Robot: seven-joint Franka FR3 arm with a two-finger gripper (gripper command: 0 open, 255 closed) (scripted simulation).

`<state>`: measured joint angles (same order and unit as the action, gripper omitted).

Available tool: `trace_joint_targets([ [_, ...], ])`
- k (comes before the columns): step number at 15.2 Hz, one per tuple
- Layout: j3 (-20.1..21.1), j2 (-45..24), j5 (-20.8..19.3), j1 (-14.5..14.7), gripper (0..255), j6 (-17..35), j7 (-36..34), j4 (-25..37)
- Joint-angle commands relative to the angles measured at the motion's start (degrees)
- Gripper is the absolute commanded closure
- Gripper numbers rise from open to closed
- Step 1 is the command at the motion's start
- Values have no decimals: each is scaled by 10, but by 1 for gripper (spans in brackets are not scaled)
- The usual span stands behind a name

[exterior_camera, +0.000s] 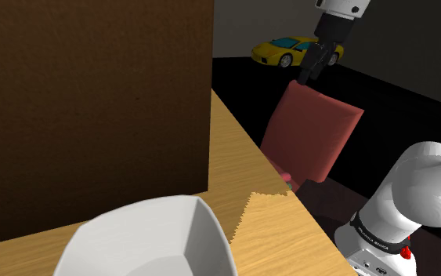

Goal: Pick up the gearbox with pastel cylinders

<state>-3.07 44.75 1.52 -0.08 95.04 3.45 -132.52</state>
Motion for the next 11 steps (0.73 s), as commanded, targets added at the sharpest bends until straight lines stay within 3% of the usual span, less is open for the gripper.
trace_joint_targets([
  [1,0,0,0,0,0,0,0,0],
  [11,-89,-109,34,30,0,122,137,-94],
])
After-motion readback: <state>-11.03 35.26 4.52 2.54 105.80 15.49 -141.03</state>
